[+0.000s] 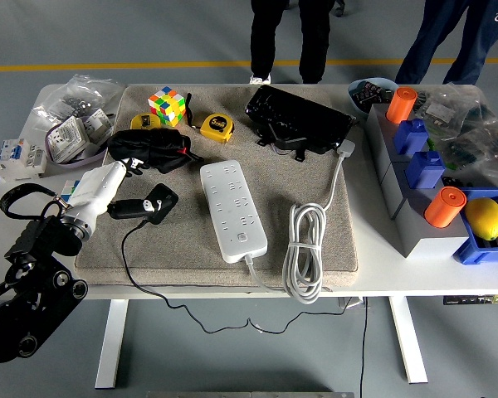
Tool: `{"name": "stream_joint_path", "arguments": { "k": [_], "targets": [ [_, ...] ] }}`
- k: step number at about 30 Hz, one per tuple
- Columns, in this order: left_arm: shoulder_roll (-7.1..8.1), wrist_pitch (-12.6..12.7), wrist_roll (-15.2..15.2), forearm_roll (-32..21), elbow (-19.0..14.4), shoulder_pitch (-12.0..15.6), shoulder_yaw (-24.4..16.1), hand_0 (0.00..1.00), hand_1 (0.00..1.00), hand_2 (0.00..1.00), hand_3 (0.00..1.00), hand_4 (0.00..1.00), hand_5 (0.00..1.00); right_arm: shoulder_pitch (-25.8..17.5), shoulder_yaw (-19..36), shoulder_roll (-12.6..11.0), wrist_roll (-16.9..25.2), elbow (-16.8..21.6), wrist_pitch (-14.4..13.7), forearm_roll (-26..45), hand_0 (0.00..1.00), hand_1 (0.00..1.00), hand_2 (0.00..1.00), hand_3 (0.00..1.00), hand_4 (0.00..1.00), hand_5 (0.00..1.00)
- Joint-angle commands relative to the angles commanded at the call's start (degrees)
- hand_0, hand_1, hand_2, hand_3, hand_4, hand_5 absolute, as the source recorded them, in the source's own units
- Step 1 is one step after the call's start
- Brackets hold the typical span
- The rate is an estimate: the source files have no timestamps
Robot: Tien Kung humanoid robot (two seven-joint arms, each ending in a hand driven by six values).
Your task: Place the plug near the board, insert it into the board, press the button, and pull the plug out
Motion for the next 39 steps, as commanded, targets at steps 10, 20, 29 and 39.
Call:
{"name": "stream_joint_path", "arguments": {
  "k": [10, 20, 29, 39],
  "targets": [
    [-1.52, 0.2, 0.6, 1.0, 3.8, -1.2, 0.7, 0.723, 0.700, 0.718, 0.757, 0.998, 0.611, 0.0, 0.2, 0.0, 0.0, 0.2, 0.0, -0.2, 0.603, 0.636, 0.636, 0.548, 0.943, 0.438],
    [-2.95, 0.4, 0.7, 0.2, 5.9, -1.9, 1.8, 0.681, 0.663, 0.676, 0.743, 0.998, 0.615, 0.0, 0.1, -0.1, 0.2, 0.2, -0.1, -0.2, 0.602, 0.636, 0.636, 0.548, 0.943, 0.437],
    [-3.36, 1.2, 0.5, -0.1, 6.9, -2.6, 2.9, 0.472, 0.541, 0.558, 0.679, 0.998, 0.492, -0.2, 0.6, 0.0, 0.2, 0.2, -0.2, -0.2, 0.604, 0.636, 0.636, 0.547, 0.943, 0.437],
    [-3.53, 2.8, 0.0, -0.9, 7.4, -2.5, 3.0, 0.331, 0.438, 0.476, 0.545, 0.968, 0.335, -0.1, 0.5, 0.0, 0.3, 0.3, -0.3, -0.3, 0.604, 0.636, 0.635, 0.545, 0.939, 0.437]
  ]
}}
